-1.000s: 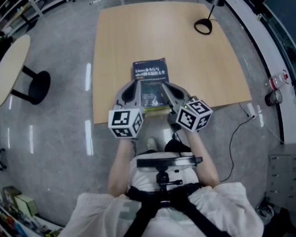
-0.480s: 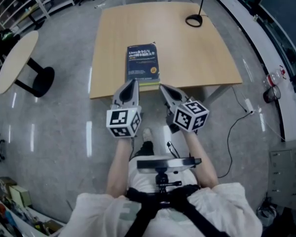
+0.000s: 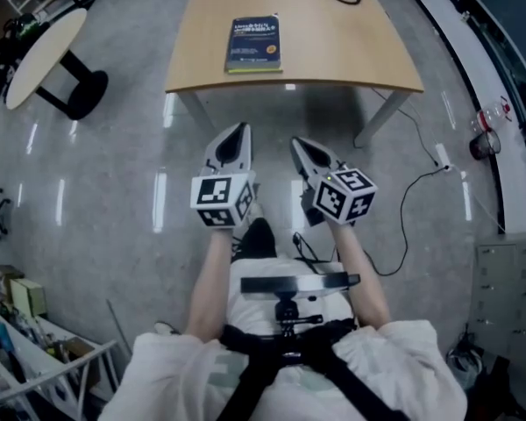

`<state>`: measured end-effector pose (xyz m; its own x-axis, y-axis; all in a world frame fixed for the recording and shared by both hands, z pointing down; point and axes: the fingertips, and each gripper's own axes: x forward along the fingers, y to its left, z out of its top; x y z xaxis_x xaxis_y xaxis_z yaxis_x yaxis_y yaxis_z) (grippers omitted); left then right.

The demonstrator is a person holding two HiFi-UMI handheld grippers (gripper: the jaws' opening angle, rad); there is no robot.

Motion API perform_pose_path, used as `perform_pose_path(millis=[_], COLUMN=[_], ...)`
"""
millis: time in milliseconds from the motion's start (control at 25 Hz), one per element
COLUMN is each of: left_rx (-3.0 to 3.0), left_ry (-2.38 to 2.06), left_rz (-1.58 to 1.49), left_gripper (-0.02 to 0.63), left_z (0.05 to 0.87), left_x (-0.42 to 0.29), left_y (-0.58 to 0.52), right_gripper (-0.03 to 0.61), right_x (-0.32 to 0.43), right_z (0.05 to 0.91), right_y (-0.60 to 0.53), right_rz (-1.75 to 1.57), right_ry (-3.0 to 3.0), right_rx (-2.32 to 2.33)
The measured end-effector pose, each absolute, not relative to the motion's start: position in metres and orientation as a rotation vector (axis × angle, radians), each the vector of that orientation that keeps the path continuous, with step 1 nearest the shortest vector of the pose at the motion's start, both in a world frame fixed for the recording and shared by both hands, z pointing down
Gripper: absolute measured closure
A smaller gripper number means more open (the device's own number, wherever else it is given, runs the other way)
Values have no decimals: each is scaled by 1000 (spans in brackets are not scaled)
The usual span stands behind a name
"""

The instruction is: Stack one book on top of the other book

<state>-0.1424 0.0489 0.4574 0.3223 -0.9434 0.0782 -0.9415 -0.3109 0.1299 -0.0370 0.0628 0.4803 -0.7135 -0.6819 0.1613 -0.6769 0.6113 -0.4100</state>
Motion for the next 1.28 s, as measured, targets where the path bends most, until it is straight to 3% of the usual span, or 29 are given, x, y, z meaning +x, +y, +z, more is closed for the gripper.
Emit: perform_pose_path(millis=[840,1280], left_rx=[2445,2457], left_ry=[-1685,-1706], left_rz=[-116,-95], left_gripper=[600,600], left_z=[438,429], left_x=[-198,-173], left_y=[297,340], right_gripper=[580,580], right_x=[-85,-55], right_z=[442,429], right_y=[316,356], right_rz=[-621,-588], right_ry=[2784,2759], right_rx=[-1222,-1204])
